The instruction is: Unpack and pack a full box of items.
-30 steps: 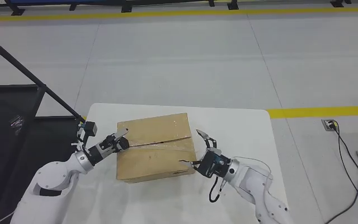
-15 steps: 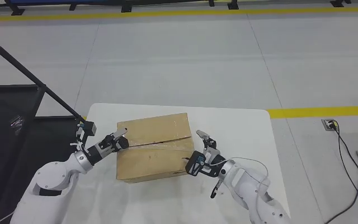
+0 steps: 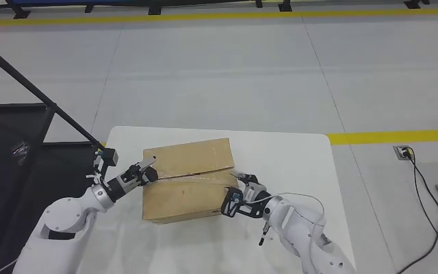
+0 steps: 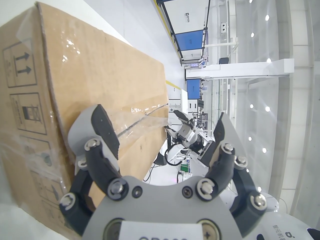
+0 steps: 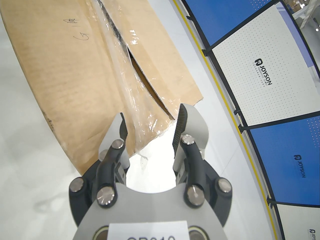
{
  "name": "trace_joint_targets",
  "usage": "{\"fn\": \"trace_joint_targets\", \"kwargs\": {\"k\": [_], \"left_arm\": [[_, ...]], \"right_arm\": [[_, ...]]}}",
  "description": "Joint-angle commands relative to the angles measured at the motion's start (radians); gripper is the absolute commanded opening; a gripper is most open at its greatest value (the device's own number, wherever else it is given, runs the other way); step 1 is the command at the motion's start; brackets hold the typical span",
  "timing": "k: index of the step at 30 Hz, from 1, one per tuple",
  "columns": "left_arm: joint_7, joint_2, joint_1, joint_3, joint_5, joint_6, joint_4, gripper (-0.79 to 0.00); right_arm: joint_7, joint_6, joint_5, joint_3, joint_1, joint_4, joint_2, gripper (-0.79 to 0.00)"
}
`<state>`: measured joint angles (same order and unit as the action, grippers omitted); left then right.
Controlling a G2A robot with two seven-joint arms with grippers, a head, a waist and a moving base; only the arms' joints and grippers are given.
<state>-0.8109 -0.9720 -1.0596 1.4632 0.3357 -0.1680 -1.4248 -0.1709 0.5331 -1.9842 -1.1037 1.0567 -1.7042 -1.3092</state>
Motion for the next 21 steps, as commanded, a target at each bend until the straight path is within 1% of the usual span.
{"fn": "trace_joint_targets", "kwargs": {"k": [1, 2, 4, 10, 14, 21], "left_arm": [[0.002, 0.0, -0.001, 0.0, 0.001, -0.002, 0.0, 0.0], [0.002, 0.0, -0.001, 0.0, 0.003, -0.002, -0.001, 0.0], [0.002, -0.001, -0.002, 0.0, 0.003, -0.002, -0.001, 0.0], [0.006, -0.001, -0.006, 0.003, 0.006, -0.002, -0.008, 0.0], [0.011, -0.001, -0.012, 0.008, 0.009, -0.003, -0.016, 0.0], [0.014, -0.001, -0.02, 0.007, 0.009, -0.002, -0.025, 0.0]], "right_arm": [[-0.019, 0.001, 0.005, 0.004, -0.009, 0.003, -0.002, -0.462], [-0.03, -0.001, 0.004, 0.007, -0.014, 0.004, -0.003, -0.536], [-0.041, -0.001, 0.005, 0.014, -0.021, 0.003, -0.004, -0.785], [-0.097, -0.031, -0.029, 0.031, -0.041, -0.008, -0.009, -0.785], [-0.115, -0.054, -0.055, 0.044, -0.057, -0.009, -0.012, -0.785], [-0.164, -0.094, -0.097, 0.077, -0.102, 0.024, -0.023, -0.785]]}}
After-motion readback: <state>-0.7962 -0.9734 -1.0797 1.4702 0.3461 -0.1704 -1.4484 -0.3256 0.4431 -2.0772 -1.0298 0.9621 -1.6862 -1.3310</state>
